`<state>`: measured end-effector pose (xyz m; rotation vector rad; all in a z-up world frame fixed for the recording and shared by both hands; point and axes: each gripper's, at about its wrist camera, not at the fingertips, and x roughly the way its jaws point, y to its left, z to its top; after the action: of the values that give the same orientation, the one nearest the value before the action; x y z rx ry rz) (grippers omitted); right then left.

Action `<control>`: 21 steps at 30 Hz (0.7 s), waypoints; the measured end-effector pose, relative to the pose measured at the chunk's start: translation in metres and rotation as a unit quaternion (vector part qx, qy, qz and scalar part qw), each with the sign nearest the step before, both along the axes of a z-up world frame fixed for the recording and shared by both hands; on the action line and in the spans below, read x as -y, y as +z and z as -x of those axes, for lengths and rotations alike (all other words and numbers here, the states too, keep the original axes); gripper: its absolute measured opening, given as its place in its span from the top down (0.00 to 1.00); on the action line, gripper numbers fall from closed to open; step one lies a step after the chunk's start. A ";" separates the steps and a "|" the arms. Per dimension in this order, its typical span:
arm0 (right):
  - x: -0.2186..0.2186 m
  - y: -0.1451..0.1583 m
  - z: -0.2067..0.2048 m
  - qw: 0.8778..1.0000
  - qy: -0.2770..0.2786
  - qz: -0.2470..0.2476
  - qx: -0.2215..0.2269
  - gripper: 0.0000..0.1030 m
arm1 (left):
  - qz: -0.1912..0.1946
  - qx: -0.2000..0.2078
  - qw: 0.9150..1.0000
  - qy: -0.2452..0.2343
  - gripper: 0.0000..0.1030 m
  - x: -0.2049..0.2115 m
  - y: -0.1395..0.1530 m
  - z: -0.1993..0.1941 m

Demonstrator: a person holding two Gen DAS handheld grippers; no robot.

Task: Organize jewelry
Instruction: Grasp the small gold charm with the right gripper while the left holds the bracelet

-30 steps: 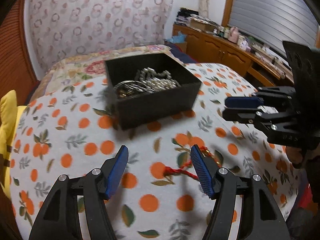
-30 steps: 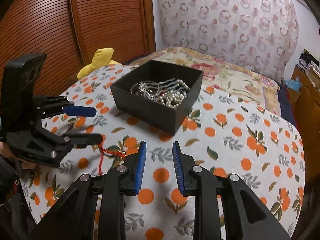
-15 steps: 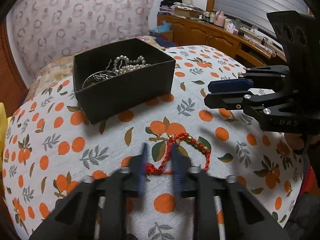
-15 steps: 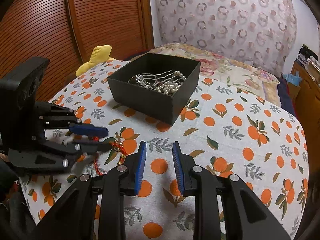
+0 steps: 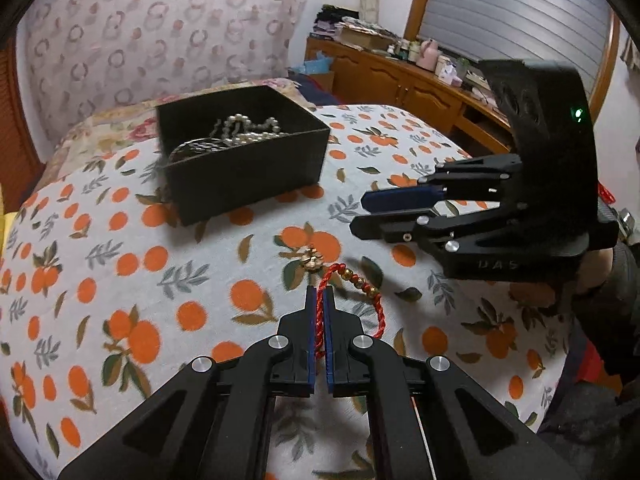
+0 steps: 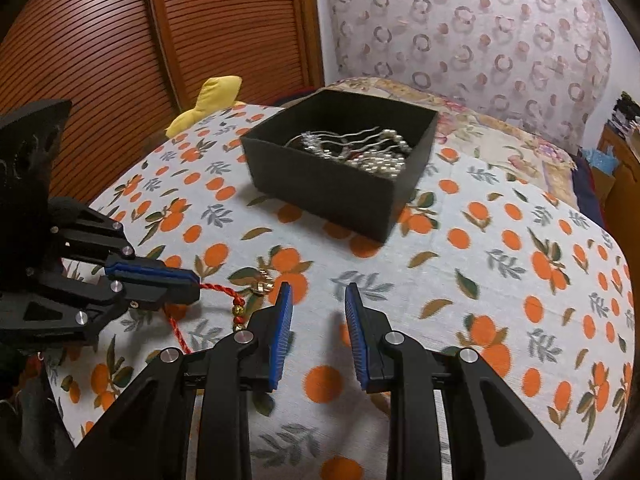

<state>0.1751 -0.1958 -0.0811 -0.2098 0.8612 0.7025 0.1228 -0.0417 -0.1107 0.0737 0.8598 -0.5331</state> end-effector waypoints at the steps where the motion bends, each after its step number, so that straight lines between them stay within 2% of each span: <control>1: -0.004 -0.001 0.001 1.000 0.004 0.001 -0.001 0.72 | 0.001 0.002 1.000 0.007 0.98 -0.005 0.001 0.002; 12: -0.038 -0.008 0.008 0.999 0.042 0.015 -0.002 0.72 | -0.003 0.008 0.998 0.068 0.98 -0.051 0.004 0.007; 18: -0.048 -0.013 0.009 0.998 0.046 0.049 0.019 0.72 | -0.002 0.019 0.996 0.082 0.98 -0.059 0.010 0.007; 19: -0.049 -0.013 0.010 0.997 0.048 0.051 0.021 0.73 | -0.001 0.021 0.996 0.082 0.98 -0.059 0.011 0.006; 20: -0.049 -0.013 0.011 0.997 0.052 0.051 0.022 0.84 | 0.000 0.024 0.996 0.084 0.98 -0.059 0.013 0.005; 21: -0.049 -0.013 0.012 0.997 0.055 0.053 0.024 0.84 | 0.000 0.025 0.996 0.086 0.98 -0.058 0.014 0.005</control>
<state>0.1634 -0.1463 -0.0937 -0.3696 0.8467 0.7521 0.1181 0.0165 -0.0970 0.0124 0.8078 -0.3693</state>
